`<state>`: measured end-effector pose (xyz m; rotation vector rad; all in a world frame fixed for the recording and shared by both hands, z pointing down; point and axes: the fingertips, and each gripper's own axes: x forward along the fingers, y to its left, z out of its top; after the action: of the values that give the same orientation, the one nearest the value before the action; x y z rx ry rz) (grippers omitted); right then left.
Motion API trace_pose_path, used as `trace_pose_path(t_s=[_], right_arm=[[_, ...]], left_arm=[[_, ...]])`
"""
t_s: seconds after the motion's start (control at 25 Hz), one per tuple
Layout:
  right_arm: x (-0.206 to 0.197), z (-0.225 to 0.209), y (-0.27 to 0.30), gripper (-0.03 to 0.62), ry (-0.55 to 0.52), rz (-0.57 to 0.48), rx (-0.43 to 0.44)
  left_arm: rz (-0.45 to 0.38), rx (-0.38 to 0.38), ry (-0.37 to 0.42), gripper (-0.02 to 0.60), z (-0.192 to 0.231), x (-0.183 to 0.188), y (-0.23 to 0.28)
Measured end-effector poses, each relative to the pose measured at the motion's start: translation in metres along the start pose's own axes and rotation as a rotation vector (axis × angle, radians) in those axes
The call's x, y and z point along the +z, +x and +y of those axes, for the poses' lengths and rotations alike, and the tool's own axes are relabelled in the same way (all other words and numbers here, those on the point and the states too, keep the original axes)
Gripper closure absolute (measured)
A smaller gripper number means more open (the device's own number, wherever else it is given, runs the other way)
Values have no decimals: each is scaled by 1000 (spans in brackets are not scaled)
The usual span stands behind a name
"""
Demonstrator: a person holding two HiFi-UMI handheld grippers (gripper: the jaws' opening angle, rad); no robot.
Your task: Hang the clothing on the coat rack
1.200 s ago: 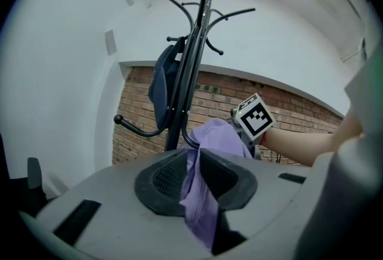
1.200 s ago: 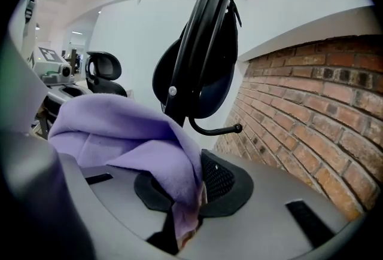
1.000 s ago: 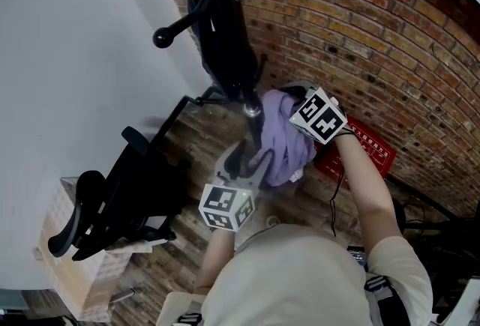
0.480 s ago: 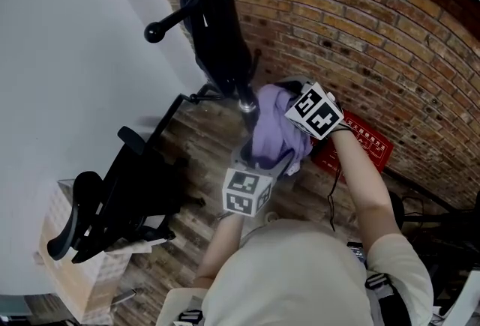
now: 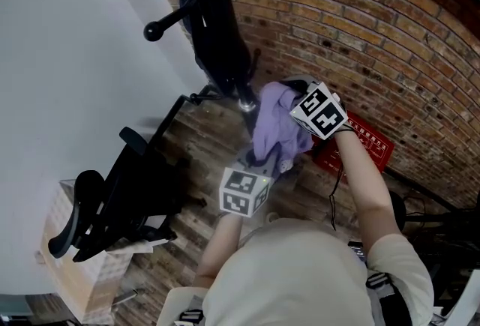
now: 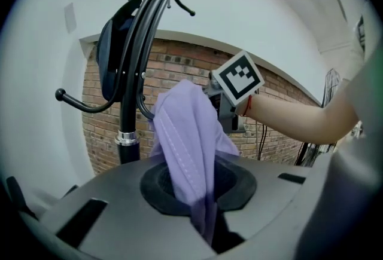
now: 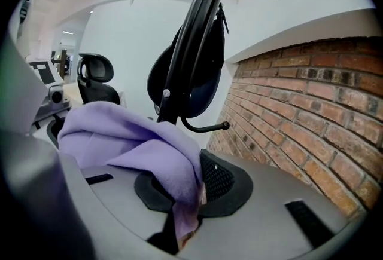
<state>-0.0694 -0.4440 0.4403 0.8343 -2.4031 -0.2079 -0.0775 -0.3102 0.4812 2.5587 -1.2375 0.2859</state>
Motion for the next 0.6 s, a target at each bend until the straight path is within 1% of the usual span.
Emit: trace_pose_path(t_s=[0.2,0.32,0.4,0.48,0.6], right_arm=[[0,-12,-17,554,20,-28,-29],[5,-16,-31,554,19,-45,-34],[10,-18,-41,556,15,-59,-34],[19,-20,-50,560,22,-88,-30],[36,-20,-59,559,23,-134,-20]], left_arm=[[-7,43,65,543,17,22,-30],[8,53,126,543,24,34,-43],[3,63,154,543,28,46,-50],[-23,97,160,543,38,63,-61],[-53,171,166,543,59,85,-75]])
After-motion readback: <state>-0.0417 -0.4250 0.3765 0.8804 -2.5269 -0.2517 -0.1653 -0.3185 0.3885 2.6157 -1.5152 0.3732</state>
